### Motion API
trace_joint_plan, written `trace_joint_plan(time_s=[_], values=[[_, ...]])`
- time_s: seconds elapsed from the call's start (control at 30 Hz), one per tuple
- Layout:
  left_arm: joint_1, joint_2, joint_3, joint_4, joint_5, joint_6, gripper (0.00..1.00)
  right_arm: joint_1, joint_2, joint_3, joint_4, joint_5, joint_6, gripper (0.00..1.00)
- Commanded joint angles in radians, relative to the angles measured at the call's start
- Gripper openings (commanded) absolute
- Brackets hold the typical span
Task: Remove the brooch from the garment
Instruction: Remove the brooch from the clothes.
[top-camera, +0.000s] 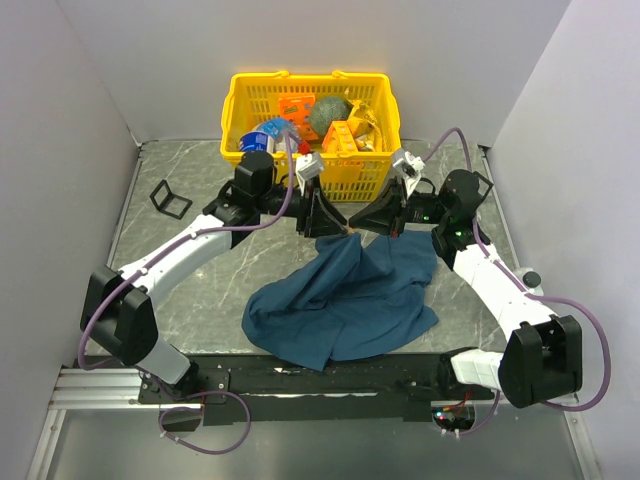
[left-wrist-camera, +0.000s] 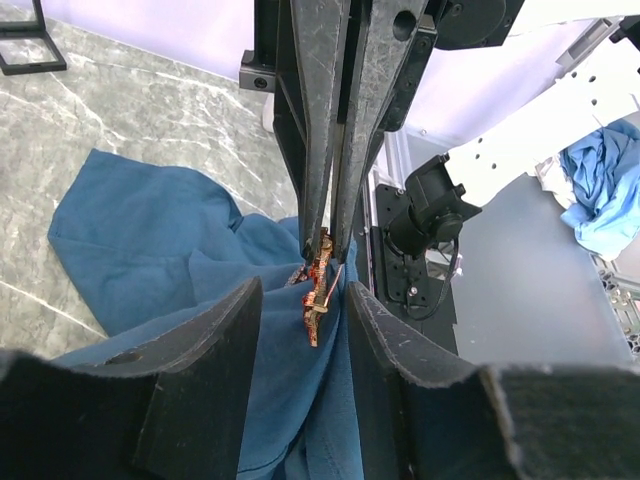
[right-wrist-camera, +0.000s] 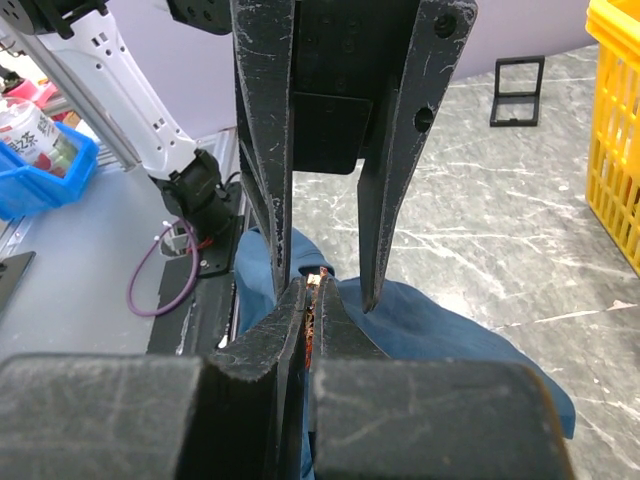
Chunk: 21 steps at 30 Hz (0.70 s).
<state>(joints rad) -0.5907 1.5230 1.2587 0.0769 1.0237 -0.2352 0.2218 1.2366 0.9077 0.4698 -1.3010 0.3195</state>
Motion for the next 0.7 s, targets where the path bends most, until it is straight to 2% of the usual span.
trace_joint_plan(time_s=[0.0,0.1,0.3,0.67], values=[[-0.004,0.011,0.014,0.058,0.010,-0.045,0.44,-0.006,-0.038,-0.001,0.035,0.011,-0.020,0.00],[-0.008,0.029,0.028,0.078,0.010,-0.072,0.40,-0.006,-0.040,-0.003,0.027,0.017,-0.031,0.00],[-0.029,0.042,0.048,0.024,-0.019,-0.027,0.35,-0.006,-0.049,-0.004,0.012,0.028,-0.050,0.00],[-0.035,0.045,0.067,-0.022,-0.142,-0.009,0.22,-0.001,-0.049,-0.001,-0.013,0.039,-0.085,0.00]])
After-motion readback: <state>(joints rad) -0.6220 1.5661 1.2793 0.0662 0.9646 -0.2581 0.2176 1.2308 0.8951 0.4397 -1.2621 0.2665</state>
